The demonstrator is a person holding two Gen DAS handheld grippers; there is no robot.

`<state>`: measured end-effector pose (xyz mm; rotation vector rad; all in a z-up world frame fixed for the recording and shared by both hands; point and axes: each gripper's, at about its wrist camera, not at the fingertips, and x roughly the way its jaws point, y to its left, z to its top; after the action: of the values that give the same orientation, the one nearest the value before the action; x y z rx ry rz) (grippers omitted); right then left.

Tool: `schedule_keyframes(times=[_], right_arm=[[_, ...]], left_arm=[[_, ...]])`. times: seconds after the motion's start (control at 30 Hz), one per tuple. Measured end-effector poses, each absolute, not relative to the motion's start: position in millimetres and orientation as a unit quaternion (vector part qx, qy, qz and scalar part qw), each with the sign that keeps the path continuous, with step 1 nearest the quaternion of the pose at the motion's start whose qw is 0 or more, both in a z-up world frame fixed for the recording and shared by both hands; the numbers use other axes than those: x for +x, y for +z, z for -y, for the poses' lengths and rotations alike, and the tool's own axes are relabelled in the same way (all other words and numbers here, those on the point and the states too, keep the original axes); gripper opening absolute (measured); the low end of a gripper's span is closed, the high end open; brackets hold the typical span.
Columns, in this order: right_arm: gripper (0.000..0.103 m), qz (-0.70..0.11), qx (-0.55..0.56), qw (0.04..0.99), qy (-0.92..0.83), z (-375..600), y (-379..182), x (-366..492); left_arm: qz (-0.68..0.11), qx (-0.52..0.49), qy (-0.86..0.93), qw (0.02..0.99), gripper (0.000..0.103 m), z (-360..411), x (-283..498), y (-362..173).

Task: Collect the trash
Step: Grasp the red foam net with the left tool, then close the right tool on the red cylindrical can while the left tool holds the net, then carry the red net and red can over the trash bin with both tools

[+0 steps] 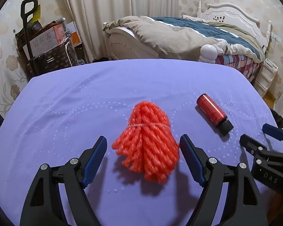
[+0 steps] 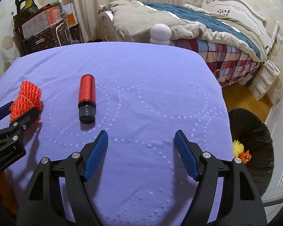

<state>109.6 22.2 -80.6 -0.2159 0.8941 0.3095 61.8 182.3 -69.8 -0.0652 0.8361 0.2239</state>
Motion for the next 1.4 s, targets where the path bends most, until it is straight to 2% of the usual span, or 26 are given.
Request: schedule_keyframes(times=[0.07, 0.23, 0.8, 0.93, 1.1, 1.27, 1.4], right_arm=[[0.072, -0.43, -0.104, 0.884, 0.15, -24, -80, 110], [0.072, -0.43, -0.11, 0.883, 0.155, -31, -81, 110], [0.071, -0.429, -0.119, 0.874, 0.194, -79, -81, 118], [0.063, -0.431, -0.118, 0.873, 0.195, -92, -82, 130], [0.048, -0.43, -0.114, 0.875, 0.19, -98, -81, 140], [0.023, -0.425, -0.119, 0.877, 0.189, -98, -81, 138], [0.023, -0.425, -0.117, 0.876, 0.194, -95, -81, 134]], left_arm=[[-0.407, -0.033, 0.103, 0.907, 0.059, -183, 64, -71], [-0.414, -0.037, 0.096, 0.905, 0.05, -185, 64, -74], [-0.41, -0.037, 0.144, 0.9, 0.049, -218, 51, -73], [-0.411, -0.042, 0.143, 0.899, 0.049, -220, 51, -74], [-0.413, -0.043, 0.143, 0.898, 0.049, -222, 51, -75], [-0.413, -0.042, 0.144, 0.898, 0.049, -222, 51, -75], [-0.413, -0.042, 0.144, 0.899, 0.049, -221, 51, -74]])
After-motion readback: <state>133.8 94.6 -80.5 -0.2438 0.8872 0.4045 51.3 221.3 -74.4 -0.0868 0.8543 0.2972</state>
